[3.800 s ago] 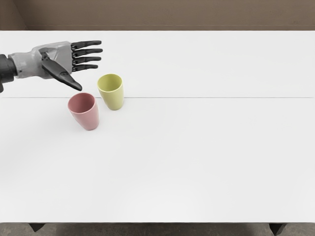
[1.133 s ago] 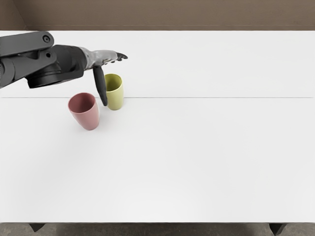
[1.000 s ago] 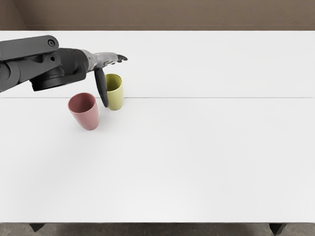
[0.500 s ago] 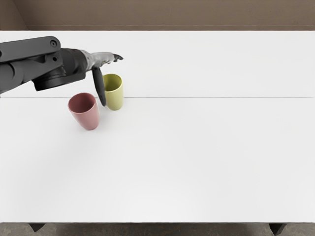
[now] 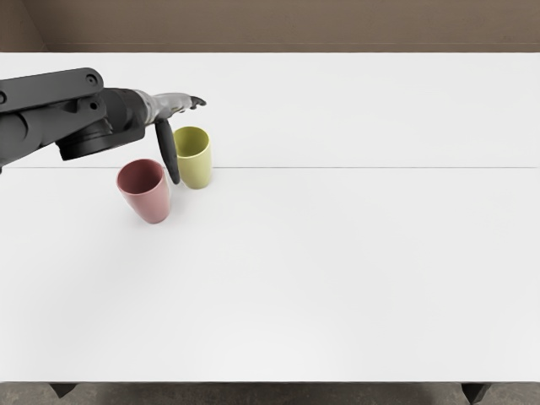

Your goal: Pick up cup and place in cup with left hand

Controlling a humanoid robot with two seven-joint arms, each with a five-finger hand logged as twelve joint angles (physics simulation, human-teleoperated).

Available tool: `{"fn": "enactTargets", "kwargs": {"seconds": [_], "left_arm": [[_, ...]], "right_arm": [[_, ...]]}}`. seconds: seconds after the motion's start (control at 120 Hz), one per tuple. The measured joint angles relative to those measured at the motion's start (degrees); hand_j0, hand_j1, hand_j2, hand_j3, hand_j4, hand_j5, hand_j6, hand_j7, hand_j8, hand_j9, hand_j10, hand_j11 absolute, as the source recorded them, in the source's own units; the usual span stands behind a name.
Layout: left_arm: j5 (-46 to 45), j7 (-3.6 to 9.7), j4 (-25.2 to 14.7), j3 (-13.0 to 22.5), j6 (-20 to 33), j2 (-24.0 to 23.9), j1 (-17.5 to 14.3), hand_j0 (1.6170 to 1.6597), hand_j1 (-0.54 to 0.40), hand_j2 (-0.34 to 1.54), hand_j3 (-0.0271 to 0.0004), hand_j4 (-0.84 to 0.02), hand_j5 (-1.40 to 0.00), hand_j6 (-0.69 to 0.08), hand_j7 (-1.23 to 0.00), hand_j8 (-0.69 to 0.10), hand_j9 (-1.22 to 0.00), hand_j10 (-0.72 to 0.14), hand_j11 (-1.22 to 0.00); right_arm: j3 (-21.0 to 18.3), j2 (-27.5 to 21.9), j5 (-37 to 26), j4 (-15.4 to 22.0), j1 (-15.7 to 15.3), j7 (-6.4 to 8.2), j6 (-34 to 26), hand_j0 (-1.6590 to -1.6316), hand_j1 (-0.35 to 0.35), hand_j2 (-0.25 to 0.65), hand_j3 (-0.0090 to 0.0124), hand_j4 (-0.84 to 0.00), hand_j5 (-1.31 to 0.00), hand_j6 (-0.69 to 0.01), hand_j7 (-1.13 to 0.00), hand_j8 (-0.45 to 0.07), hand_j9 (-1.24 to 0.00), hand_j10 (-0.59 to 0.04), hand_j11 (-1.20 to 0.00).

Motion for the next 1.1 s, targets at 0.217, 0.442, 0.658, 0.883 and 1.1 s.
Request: {"fn": "enactTargets", "kwargs": {"seconds": [0.217, 0.442, 0.658, 0.883, 1.1], "left_arm": [[-0.07, -0.15, 0.71, -0.02, 0.01, -0.66, 0.0, 1.6581, 0.311, 0.01, 0.0, -0.035, -0.04, -0.036, -0.04, -0.035, -0.04, -0.034, -0.04], [0.39, -0.17, 1.77, 0.09, -0.02, -1.46, 0.75, 1.6581, 0.252, 0.02, 0.0, -0.084, -0.11, -0.085, -0.11, -0.085, -0.11, -0.084, -0.11], [2.82, -0.1, 2.33, 0.17, -0.05, -2.25, 0.88, 1.6581, 0.213, 0.02, 0.0, -0.117, -0.15, -0.118, -0.15, -0.118, -0.15, -0.117, -0.15], [3.27, -0.09, 2.45, 0.11, -0.07, -2.78, 1.28, 1.6581, 0.151, 0.03, 0.0, -0.168, -0.22, -0.169, -0.22, -0.168, -0.22, -0.167, -0.22], [3.34, -0.09, 3.2, 0.11, -0.07, -3.37, 1.67, 1.6581, 0.12, 0.04, 0.0, -0.194, -0.25, -0.195, -0.25, -0.195, -0.25, -0.194, -0.25]], "right_arm": [[0.0, 0.0, 0.0, 0.0, 0.0, 0.0, -0.01, -1.6581, -0.349, 0.0, 0.0, 0.0, 0.0, 0.0, 0.0, 0.0, 0.0, 0.0, 0.0], [0.0, 0.0, 0.0, 0.0, 0.0, 0.0, 0.0, -1.6581, -0.349, 0.0, 0.0, 0.0, 0.0, 0.0, 0.0, 0.0, 0.0, 0.0, 0.0], [0.0, 0.0, -0.02, 0.0, 0.0, 0.0, 0.0, -1.6581, -0.349, 0.0, 0.0, 0.0, 0.0, 0.0, 0.0, 0.0, 0.0, 0.0, 0.0], [0.0, 0.0, 0.0, 0.0, 0.0, 0.0, 0.0, -1.6581, -0.349, 0.0, 0.0, 0.0, 0.0, 0.0, 0.0, 0.0, 0.0, 0.0, 0.0], [0.0, 0.0, -0.02, 0.0, 0.0, 0.0, -0.01, -1.6581, -0.349, 0.0, 0.0, 0.0, 0.0, 0.0, 0.0, 0.0, 0.0, 0.0, 0.0]]}}
